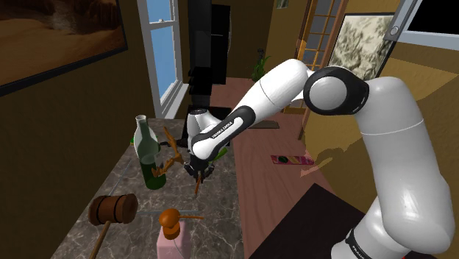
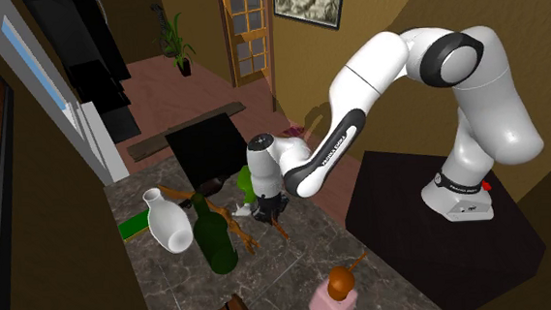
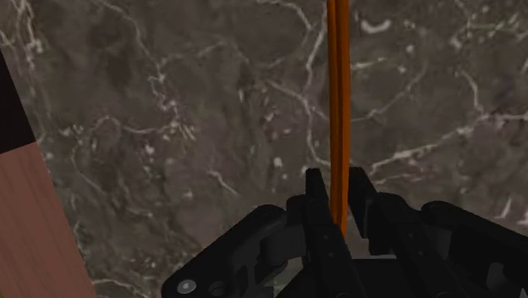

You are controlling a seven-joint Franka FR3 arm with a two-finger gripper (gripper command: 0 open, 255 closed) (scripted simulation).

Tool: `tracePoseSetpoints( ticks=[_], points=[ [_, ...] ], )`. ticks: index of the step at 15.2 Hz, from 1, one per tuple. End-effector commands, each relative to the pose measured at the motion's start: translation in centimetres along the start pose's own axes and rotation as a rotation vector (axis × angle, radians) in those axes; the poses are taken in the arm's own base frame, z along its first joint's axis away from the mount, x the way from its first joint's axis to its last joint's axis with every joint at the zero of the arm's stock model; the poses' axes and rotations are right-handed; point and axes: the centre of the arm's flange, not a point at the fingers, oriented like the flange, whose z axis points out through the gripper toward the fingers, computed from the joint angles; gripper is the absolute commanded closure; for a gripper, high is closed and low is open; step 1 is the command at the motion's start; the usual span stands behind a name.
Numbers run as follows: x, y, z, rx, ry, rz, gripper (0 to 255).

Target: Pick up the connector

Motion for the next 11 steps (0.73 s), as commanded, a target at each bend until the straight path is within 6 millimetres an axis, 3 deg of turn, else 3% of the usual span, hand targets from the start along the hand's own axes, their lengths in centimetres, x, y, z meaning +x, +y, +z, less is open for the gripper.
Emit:
tracePoseSetpoints(
  ticks=[1,7,11],
  points=[
    [0.0,0.0,0.0,0.000,0.000,0.000,255],
    [-0.1,0.0,0.0,0.000,0.000,0.000,255],
    [-0.2,0.1,-2.1,0.000,0.000,0.000,255]
  ],
)
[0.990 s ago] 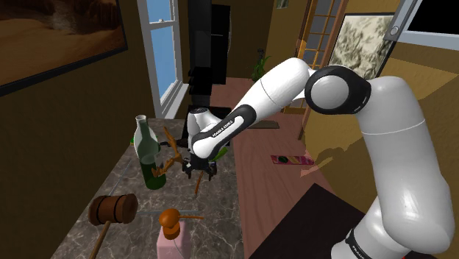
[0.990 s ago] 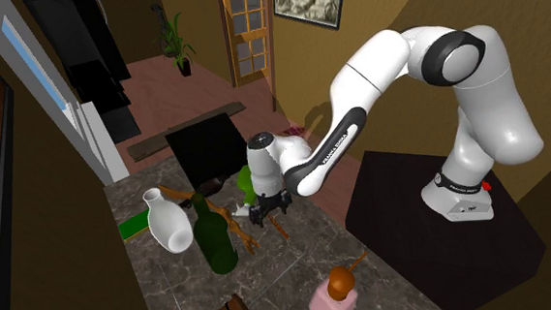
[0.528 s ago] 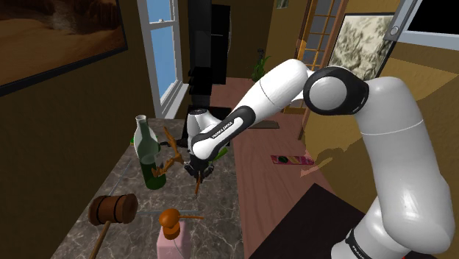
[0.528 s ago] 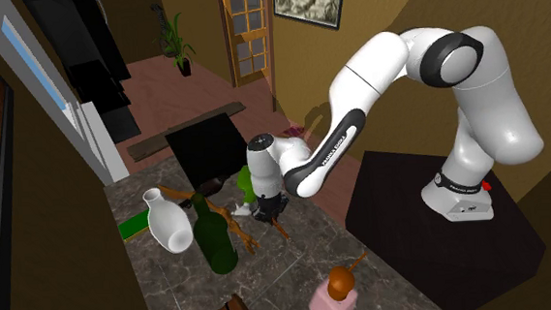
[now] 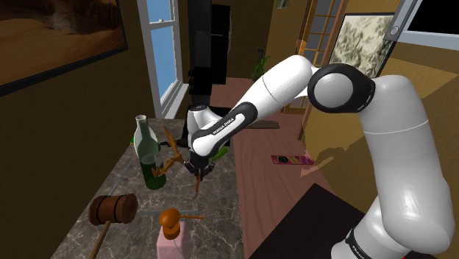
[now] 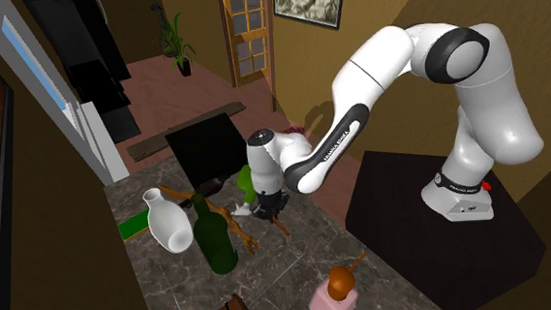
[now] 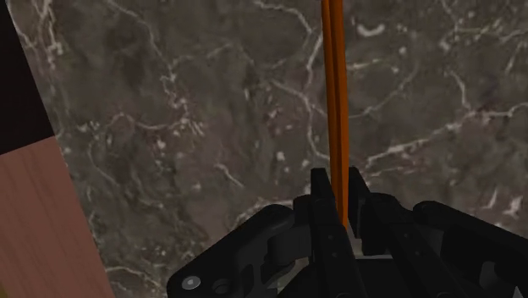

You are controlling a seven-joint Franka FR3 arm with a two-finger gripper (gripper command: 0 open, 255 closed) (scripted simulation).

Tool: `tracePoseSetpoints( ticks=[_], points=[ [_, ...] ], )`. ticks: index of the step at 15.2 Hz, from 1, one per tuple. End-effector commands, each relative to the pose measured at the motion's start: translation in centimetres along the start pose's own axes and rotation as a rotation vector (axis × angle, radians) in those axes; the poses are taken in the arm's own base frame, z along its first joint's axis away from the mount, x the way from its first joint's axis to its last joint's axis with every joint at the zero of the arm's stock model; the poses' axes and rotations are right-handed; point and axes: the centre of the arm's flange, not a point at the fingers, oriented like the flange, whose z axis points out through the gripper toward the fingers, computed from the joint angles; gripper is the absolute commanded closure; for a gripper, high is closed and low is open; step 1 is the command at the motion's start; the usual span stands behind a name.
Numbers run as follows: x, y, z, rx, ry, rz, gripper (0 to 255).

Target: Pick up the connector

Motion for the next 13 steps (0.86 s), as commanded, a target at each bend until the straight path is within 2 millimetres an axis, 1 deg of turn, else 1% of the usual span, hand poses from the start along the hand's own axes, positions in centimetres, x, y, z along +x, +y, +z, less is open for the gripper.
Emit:
tracePoseSetpoints(
  ticks=[1,11,13],
  points=[
    [0.0,-0.1,-1.1,0.000,0.000,0.000,255],
    [-0.4,0.0,-6.4,0.000,0.000,0.000,255],
    [-0.4,0.0,-6.5,0.000,0.000,0.000,255]
  ],
)
